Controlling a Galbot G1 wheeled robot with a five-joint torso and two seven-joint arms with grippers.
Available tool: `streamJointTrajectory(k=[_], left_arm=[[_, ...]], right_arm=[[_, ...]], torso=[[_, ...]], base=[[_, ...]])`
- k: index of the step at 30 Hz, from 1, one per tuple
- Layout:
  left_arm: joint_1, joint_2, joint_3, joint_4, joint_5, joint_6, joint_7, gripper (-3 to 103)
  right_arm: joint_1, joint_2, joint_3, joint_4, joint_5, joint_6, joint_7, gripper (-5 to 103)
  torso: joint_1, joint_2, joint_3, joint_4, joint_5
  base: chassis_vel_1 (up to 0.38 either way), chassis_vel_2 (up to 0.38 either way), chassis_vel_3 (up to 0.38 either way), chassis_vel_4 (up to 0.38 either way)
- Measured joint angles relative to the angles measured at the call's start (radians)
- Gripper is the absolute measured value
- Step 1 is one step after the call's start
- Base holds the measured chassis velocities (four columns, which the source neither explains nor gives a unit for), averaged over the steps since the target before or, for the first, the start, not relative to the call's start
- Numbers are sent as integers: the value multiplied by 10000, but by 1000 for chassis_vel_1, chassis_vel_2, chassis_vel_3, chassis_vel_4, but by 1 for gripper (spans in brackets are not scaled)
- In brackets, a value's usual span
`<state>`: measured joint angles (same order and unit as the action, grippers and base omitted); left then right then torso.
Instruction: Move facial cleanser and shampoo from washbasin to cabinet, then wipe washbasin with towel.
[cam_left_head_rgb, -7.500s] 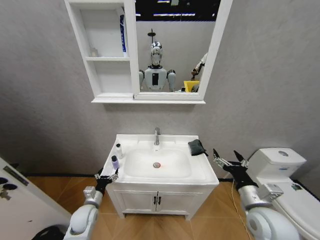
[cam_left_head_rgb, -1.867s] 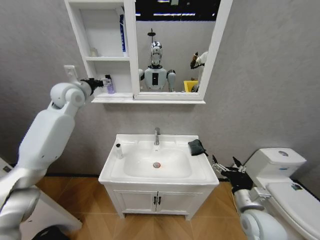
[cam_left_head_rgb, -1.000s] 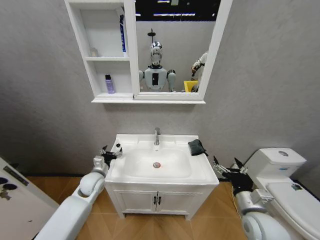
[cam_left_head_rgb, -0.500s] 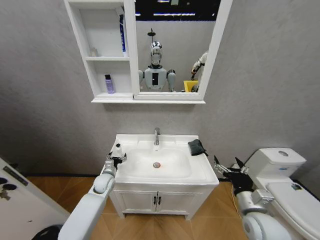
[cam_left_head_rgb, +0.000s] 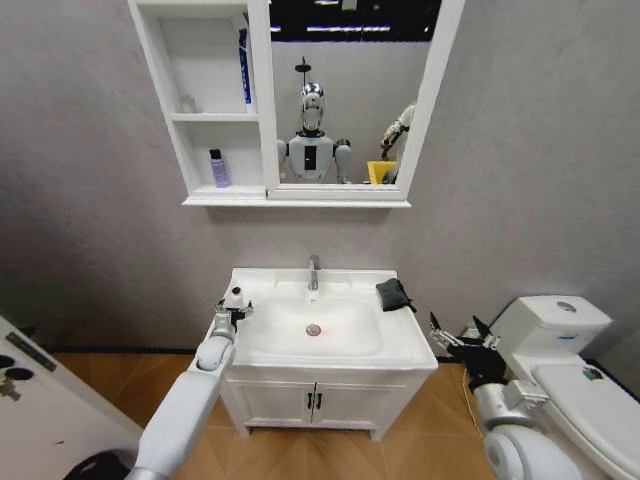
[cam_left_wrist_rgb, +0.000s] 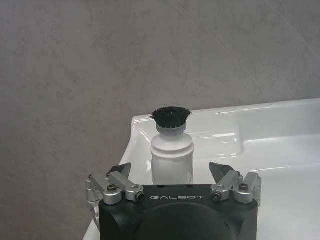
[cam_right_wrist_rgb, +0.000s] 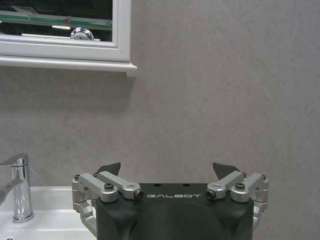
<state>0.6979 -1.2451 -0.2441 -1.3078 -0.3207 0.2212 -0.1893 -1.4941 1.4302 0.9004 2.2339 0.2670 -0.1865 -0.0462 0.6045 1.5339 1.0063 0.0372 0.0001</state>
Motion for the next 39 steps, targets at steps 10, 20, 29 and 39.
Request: streamJointTrajectory(k=[10, 20, 29, 39], left_arm=[[-2, -215, -128, 321, -164, -317, -44, 52], [181, -116, -227, -229, -173, -508, -146, 32], [362, 1908, 414, -5645, -2496, 1914, -2316, 32], [-2963, 4264, 767, -7201, -6561, 3952, -2882, 32]], right_arm=[[4, 3, -6, -19, -39, -4, 21, 100], [41, 16, -125, -2, -158, -47, 37, 100], [7, 43, -175, -8, -249, -52, 31, 100], [99, 114, -444, -265, -500, 58, 1, 100]], torso=[[-1, 0, 0, 1, -1], [-1, 0, 1, 1, -4], [-2, 0, -2, 0, -3], [-3, 0, -2, 1, -4]], base=[[0, 0, 0, 0], [0, 0, 0, 0], [0, 0, 0, 0], [0, 0, 0, 0]])
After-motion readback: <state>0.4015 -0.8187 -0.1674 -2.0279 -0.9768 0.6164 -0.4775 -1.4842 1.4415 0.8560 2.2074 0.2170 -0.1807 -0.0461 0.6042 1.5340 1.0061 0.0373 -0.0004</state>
